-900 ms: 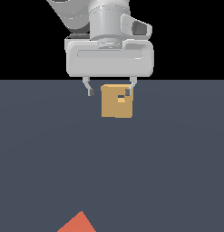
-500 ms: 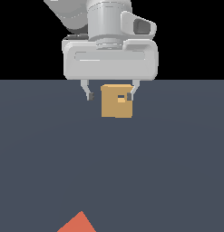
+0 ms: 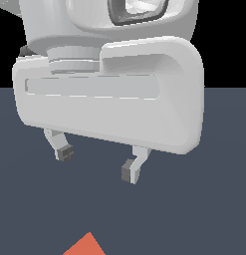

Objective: Insert the peg into the horizontal hole in a box.

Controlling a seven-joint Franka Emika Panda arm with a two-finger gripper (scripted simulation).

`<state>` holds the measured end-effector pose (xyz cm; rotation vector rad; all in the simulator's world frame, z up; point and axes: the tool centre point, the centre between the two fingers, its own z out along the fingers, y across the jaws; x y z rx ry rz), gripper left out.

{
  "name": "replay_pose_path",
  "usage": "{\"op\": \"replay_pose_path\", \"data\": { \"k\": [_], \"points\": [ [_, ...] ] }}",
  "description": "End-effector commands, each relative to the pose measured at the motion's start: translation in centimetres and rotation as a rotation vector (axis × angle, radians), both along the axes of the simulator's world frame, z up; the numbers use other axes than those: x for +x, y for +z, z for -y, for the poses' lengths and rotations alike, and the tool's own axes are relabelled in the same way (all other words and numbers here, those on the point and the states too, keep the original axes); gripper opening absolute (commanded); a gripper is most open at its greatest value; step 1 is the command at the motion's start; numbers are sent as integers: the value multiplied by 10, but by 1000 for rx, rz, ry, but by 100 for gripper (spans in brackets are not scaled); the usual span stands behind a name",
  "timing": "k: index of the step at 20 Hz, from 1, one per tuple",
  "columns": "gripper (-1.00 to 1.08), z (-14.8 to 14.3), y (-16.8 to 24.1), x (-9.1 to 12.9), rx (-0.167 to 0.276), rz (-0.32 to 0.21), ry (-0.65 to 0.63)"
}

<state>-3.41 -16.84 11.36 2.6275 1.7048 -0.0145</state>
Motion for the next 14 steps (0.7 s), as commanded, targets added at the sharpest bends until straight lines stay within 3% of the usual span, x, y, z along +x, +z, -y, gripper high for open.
{"op": "replay_pose_path", "data": {
  "k": [1,7,14],
  "points": [
    [100,44,-14,-21,2,1,-121],
    [100,106,-38,-66,8,4,-313],
    [100,127,-47,-87,12,5,-386]
  ]
}}
